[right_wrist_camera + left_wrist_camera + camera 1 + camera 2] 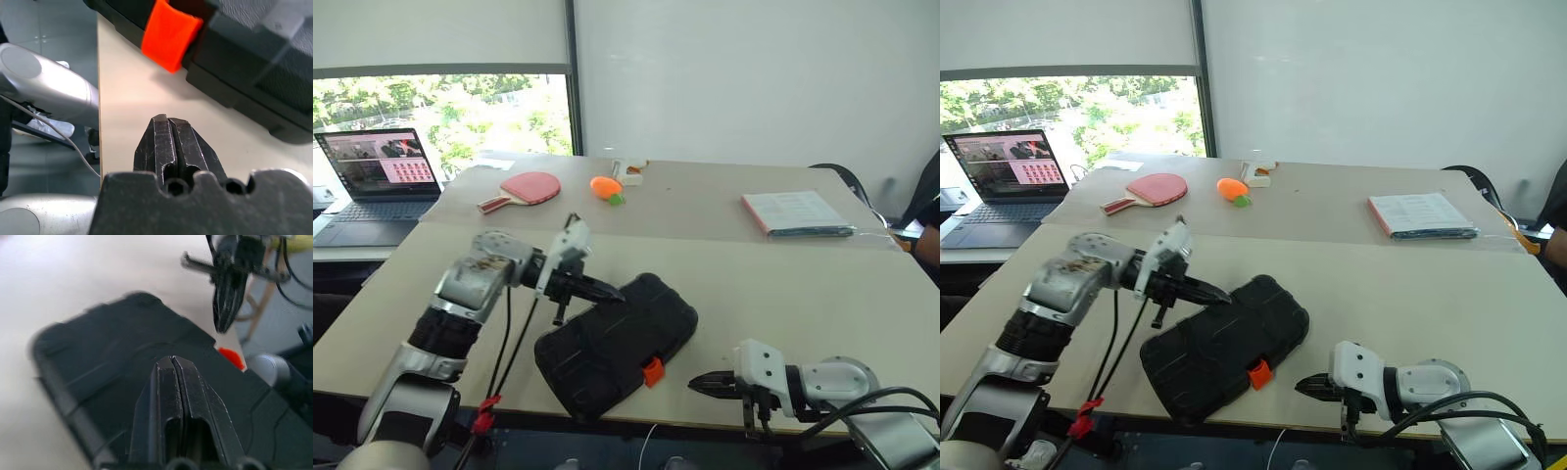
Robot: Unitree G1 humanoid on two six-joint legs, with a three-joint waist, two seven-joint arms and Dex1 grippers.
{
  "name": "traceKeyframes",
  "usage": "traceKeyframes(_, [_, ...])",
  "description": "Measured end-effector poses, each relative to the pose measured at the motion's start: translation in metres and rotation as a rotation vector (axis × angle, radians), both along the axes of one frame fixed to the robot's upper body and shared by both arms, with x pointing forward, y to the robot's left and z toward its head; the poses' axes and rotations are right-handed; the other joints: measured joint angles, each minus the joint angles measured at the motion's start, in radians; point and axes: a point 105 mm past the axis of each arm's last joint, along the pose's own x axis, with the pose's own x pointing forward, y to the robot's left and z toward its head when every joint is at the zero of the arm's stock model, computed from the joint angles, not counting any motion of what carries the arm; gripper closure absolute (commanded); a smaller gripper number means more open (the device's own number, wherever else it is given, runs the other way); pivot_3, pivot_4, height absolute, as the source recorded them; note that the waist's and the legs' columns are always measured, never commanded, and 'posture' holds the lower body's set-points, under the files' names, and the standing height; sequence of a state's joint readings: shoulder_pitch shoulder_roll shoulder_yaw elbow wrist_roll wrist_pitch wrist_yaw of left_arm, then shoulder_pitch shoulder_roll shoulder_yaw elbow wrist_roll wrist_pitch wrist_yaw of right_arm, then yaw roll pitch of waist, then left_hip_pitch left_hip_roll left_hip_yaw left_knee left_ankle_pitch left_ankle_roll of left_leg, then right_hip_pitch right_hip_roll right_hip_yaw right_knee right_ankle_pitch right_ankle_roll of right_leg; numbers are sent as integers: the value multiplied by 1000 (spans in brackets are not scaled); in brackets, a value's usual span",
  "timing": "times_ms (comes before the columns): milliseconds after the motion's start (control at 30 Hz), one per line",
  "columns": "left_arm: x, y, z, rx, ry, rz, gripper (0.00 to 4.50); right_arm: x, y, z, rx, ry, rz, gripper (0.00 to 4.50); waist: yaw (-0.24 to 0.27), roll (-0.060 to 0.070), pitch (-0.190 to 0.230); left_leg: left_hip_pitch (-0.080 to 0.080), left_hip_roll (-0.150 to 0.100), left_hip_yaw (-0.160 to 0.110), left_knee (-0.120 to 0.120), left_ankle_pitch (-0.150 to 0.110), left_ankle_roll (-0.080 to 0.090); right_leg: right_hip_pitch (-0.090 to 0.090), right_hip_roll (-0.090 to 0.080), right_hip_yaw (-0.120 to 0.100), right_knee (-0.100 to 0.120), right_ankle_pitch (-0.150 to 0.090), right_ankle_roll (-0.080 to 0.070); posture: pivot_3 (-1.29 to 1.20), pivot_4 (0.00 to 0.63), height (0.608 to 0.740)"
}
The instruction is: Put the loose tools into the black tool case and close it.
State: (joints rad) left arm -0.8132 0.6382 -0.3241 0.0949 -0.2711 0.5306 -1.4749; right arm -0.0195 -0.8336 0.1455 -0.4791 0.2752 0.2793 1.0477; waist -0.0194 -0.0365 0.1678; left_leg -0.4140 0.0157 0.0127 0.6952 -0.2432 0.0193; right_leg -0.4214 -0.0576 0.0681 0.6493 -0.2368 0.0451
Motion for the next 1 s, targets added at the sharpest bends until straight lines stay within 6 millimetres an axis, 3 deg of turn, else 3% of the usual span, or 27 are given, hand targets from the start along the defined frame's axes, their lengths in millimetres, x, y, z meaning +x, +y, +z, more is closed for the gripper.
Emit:
traceKeyframes(133, [-5, -1, -20, 76, -34, -51, 4426, 2, 14, 5, 29, 0, 42, 4500, 2, 0, 0, 0, 0, 0, 0, 0, 0, 0, 0, 0, 0, 0, 0, 0, 150, 737])
traceKeyframes(300, [0, -3, -24, 127, -170, -103, 4426, 3, 29, 5, 55, 8, 90, 4500, 8, 1, -1, 6, 0, 1, 0, 0, 0, 7, -1, 0, -1, 0, 0, 0, 150, 737])
traceKeyframes(433, [2, -2, -26, 129, -164, -91, 4426, 5, 33, 2, 57, 27, 96, 4500, 6, 1, -1, 16, 0, 1, -1, 0, 0, 17, -1, -1, -2, -2, 1, 0, 150, 737])
traceKeyframes(500, [3, -3, -27, 130, -164, -85, 4426, 8, 34, 1, 58, 29, 95, 4500, 6, 2, -2, 16, 0, 1, -1, 0, 0, 17, -1, -1, -2, -5, 7, 0, 150, 737])
traceKeyframes(1000, [2, -5, -26, 131, -174, -56, 4426, 23, 38, -19, 31, 81, 78, 4500, 5, 3, -2, 17, 0, 1, -1, 0, 0, 17, 0, 0, -2, -2, 2, 0, 150, 737])
